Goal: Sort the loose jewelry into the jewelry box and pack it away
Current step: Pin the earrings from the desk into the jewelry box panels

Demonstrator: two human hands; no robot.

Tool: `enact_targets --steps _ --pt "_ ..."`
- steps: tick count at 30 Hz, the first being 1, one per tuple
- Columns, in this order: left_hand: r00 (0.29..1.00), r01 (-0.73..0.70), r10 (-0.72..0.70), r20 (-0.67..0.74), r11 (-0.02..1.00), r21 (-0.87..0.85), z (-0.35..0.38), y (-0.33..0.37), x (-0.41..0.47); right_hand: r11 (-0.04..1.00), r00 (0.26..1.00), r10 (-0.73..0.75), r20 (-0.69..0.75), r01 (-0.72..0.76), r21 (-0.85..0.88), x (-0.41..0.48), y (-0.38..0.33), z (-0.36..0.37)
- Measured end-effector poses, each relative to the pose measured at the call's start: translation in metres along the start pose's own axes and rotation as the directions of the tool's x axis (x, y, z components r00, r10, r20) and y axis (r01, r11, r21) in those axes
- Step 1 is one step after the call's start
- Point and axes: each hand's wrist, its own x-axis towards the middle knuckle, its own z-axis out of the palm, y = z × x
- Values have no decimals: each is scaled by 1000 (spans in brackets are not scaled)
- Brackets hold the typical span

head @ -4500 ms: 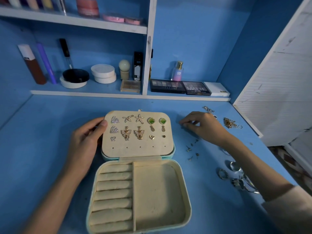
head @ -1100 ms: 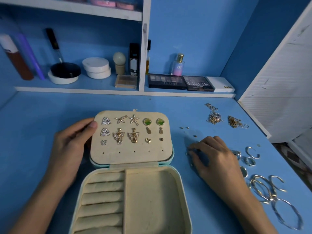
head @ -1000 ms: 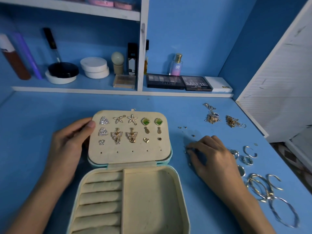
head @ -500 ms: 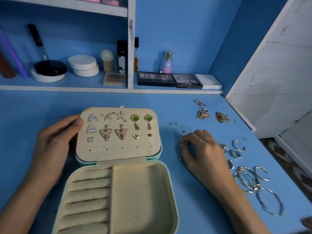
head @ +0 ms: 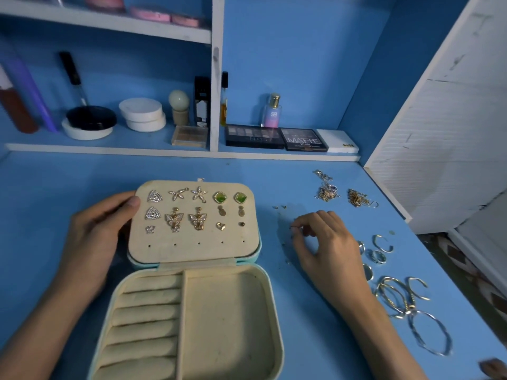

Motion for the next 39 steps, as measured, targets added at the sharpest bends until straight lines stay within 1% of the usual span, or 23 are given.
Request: enact_targets --steps 7,10,14,15,18,21,23,25,29,34,39 --pt "1000 1 -1 5 1000 15 0 2 0 999 999 -44 -14 45 25 -1 -1 0" --pt "1000 2 -2 16 1000 -3 2 3 -1 994 998 -63 -22 65 88 -2 -6 -4" --pt "1000 -17 17 17 1000 -27 2 5 -1 977 992 -124 -32 128 172 0 -31 -12" --pt "1000 -12 13 19 999 -39 3 5 -1 967 990 -137 -21 139 212 2 -40 -13" --pt "1000 -7 9 29 999 -49 2 6 -2 925 979 -190 69 155 346 7 -75 -6" --pt "999 -22 24 35 999 -34 2 6 -2 897 953 -271 138 198 396 15 -100 9" --pt "999 -34 34 39 999 -20 1 7 -2 885 941 -282 188 179 430 20 -111 17" --pt "998 -43 44 45 999 -25 1 8 -2 886 930 -289 228 169 432 24 -119 23" --pt "996 -58 59 65 998 -14 1 9 -3 893 899 -351 263 236 384 29 -126 30" --pt "997 -51 52 55 999 -16 0 6 -1 896 873 -391 290 290 335 29 -130 34" --pt "997 -40 42 57 999 -34 2 6 -1 894 861 -407 305 307 325 28 -131 36"
